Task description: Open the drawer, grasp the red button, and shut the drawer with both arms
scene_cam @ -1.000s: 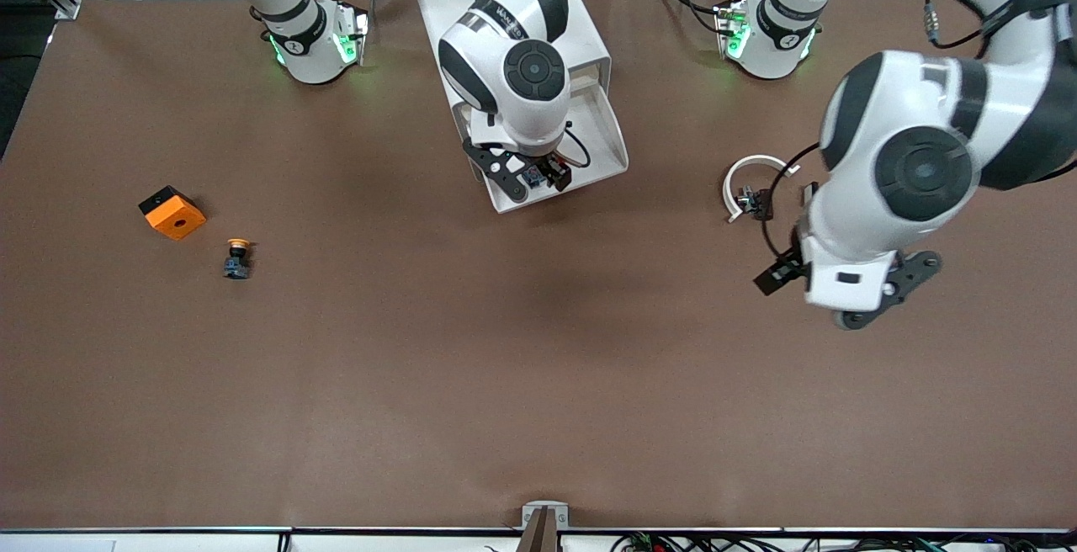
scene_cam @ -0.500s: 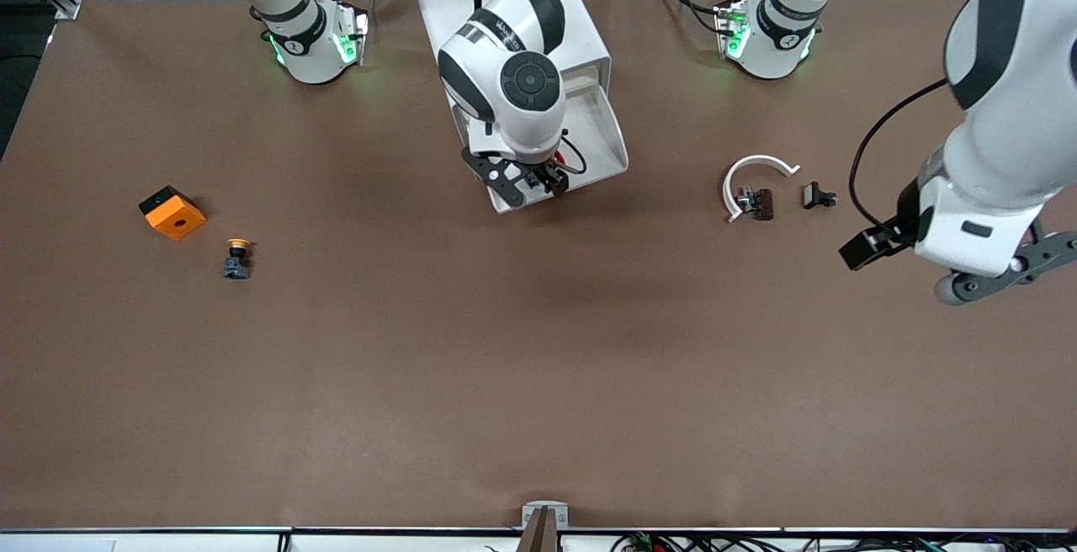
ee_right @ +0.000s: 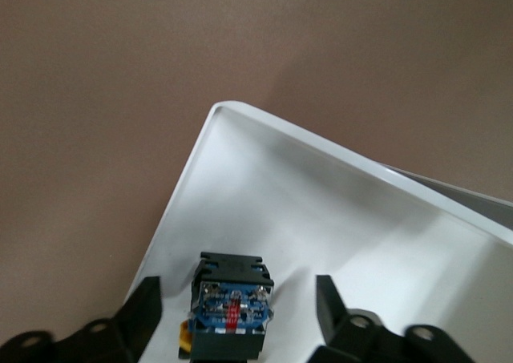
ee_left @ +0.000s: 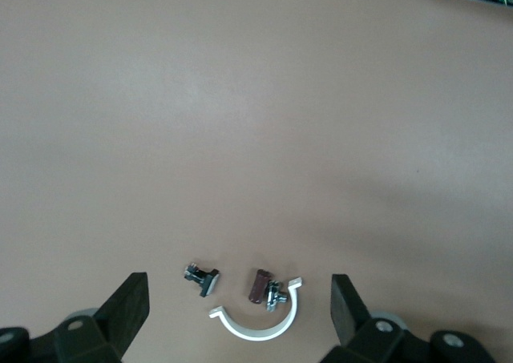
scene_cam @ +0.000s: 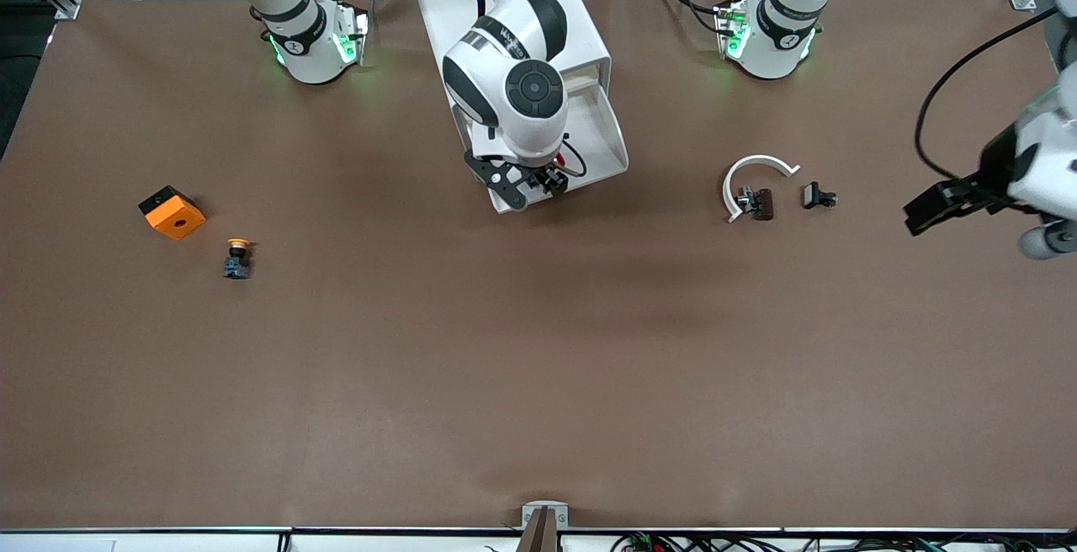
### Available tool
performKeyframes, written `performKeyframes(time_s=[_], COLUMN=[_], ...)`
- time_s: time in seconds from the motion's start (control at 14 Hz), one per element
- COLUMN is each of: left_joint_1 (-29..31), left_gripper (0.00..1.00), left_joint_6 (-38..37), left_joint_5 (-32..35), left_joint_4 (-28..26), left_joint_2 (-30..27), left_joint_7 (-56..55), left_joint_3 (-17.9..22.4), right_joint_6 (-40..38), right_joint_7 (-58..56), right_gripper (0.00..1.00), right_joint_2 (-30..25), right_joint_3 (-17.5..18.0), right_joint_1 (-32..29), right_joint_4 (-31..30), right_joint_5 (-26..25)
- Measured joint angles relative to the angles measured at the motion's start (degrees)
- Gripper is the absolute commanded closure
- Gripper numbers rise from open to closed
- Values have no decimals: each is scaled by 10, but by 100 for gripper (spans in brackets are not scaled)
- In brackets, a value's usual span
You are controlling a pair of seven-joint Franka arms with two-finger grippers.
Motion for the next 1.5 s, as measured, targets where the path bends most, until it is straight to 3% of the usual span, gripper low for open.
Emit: performKeyframes(time_s=[0.07,0.21,0.43,0.57,0.86,1.21,1.5], left_joint_1=[16,40,79,94,95,95,95], left_gripper=[0,0,0,0,0,0,0], left_joint_6=[6,35,54,54,54,50,50], left_joint_5=[-3,-5,-7,-7,-7,-7,-7], left_joint_4=[-16,-66,-122,-133,-138,-138,-144], left_joint_2=[-13,-48,-90,-105,-110,-112,-111], left_joint_7=[21,60,97,97,101,108,108], left_joint_3=[-3,-6,-34,-56,-60,-65,-76], right_joint_6=[2,7,5,5,-11,-166,-264], right_joint_7=[-8,-43,-63,-64,-64,-141,-334], right_gripper=[82,93,95,95,95,94,93], right_joint_2=[2,3,2,2,2,-2,-15], right_joint_3=[0,0,0,0,-4,-9,-13], right_joint_1=[0,0,0,0,-4,-65,-147], right_joint_4=[0,1,1,2,21,110,158], right_joint_5=[0,0,0,0,13,29,35])
